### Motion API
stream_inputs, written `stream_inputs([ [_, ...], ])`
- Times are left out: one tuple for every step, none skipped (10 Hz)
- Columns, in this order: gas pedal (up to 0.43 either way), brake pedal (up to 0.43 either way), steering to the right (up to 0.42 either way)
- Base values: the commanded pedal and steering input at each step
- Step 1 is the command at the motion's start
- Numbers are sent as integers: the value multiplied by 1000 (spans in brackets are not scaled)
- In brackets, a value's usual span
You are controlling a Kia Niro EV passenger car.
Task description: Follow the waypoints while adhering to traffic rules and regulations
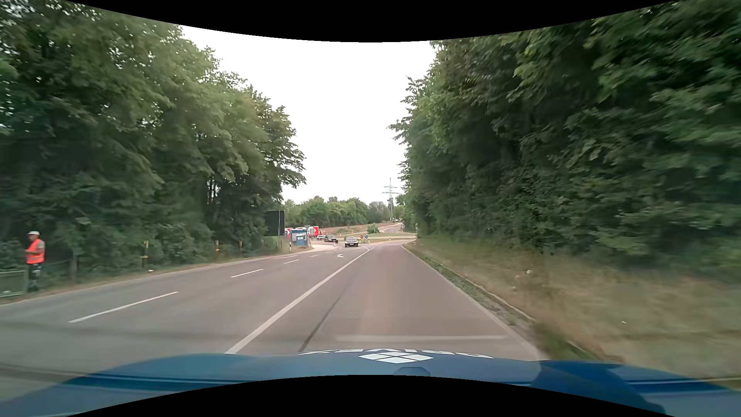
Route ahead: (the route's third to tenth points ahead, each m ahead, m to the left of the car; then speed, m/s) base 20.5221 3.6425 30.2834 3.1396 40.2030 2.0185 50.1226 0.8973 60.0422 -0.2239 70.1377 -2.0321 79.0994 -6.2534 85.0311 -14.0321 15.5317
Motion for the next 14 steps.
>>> stream_inputs([
  [0, 0, 7],
  [0, 0, 1],
  [0, 0, -1],
  [0, 0, -3],
  [0, 0, -3],
  [0, 0, -2],
  [0, 0, -2],
  [0, 0, -2],
  [8, 0, -2],
  [47, 0, -2],
  [47, 0, -2],
  [47, 0, -2],
  [47, 0, -2],
  [47, 0, -2],
])
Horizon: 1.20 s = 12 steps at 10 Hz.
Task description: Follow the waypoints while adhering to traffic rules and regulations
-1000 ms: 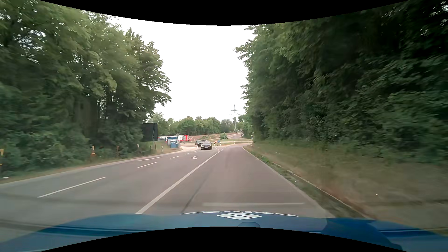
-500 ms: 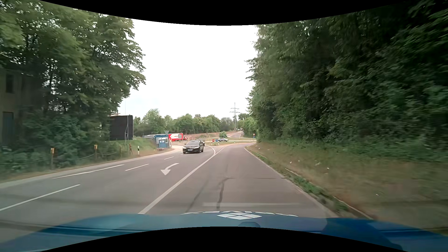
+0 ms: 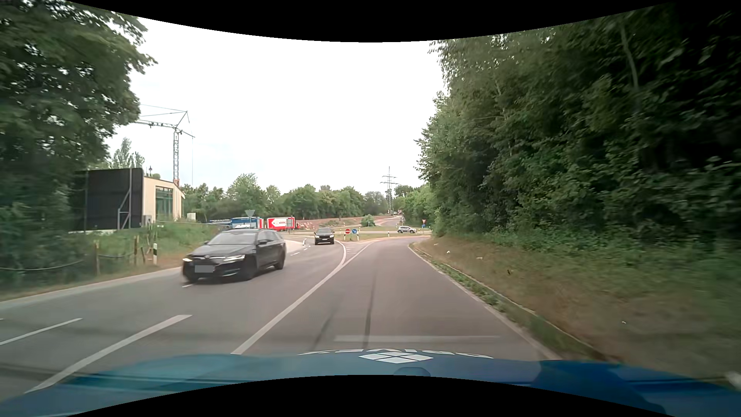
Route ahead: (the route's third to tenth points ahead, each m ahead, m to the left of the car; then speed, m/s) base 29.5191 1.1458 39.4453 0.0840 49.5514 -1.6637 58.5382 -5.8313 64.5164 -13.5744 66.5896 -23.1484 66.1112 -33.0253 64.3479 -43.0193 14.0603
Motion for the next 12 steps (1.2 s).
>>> stream_inputs([
  [59, 0, -2],
  [59, 0, -2],
  [59, 0, -2],
  [59, 0, -2],
  [59, 0, -2],
  [59, 0, -2],
  [59, 0, -2],
  [59, 0, -2],
  [59, 0, -2],
  [59, 0, -1],
  [59, 0, 1],
  [59, 0, 1],
])
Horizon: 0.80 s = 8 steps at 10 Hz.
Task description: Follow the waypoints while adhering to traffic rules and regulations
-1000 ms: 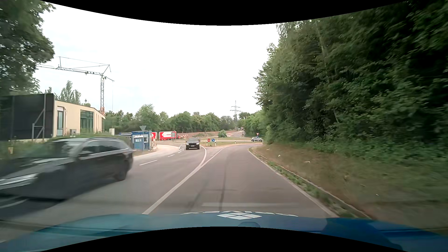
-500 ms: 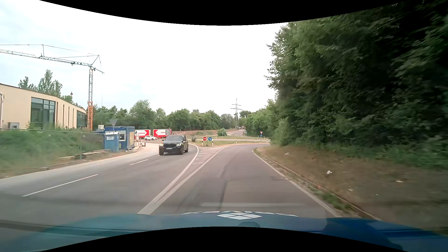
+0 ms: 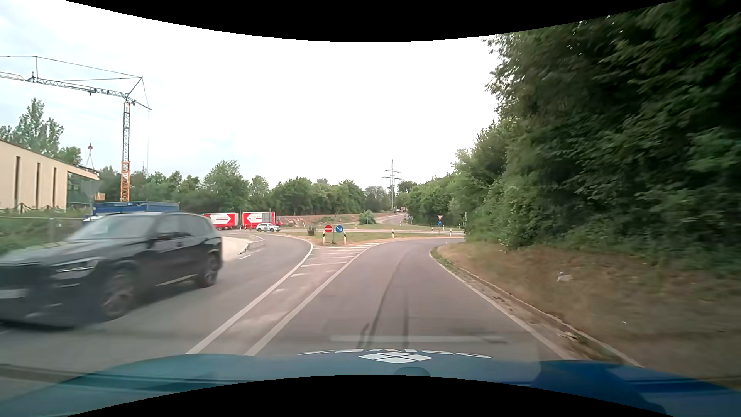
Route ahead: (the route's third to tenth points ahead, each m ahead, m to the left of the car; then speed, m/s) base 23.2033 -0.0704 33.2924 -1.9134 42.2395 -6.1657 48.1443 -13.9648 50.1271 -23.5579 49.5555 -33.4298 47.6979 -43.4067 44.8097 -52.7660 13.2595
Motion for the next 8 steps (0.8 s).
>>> stream_inputs([
  [59, 0, 1],
  [59, 0, 1],
  [0, 0, 1],
  [0, 0, 5],
  [0, 0, 12],
  [0, 0, 18],
  [0, 0, 21],
  [0, 0, 24],
])
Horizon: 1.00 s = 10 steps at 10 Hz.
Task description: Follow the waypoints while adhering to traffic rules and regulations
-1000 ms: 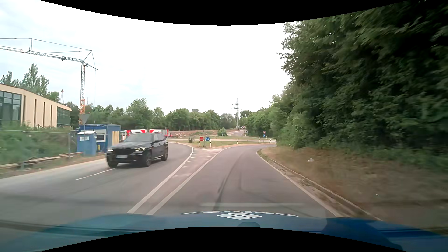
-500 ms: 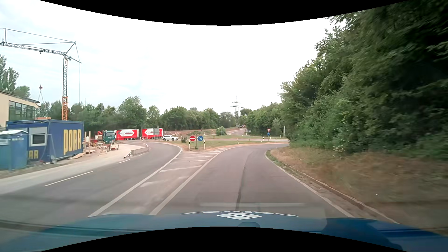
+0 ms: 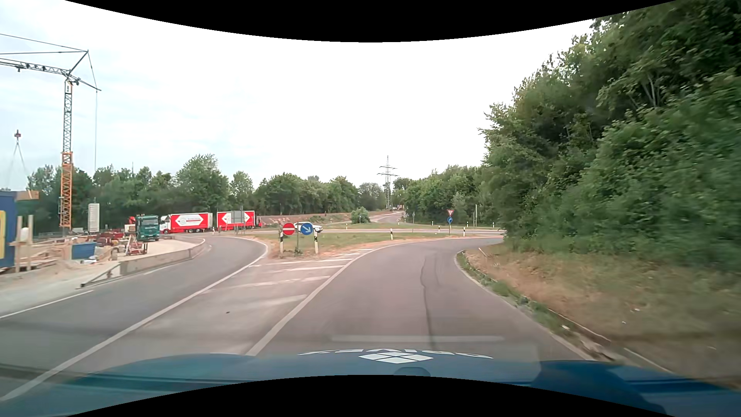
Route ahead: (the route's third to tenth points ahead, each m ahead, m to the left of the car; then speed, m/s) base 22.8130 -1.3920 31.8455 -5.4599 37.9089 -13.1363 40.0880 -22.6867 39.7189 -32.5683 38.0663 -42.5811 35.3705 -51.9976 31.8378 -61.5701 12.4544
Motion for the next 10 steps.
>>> stream_inputs([
  [0, 0, 29],
  [0, 0, 32],
  [0, 0, 37],
  [0, 6, 44],
  [0, 85, 49],
  [0, 152, 55],
  [0, 195, 61],
  [0, 226, 69],
  [0, 226, 81],
  [0, 238, 90],
])
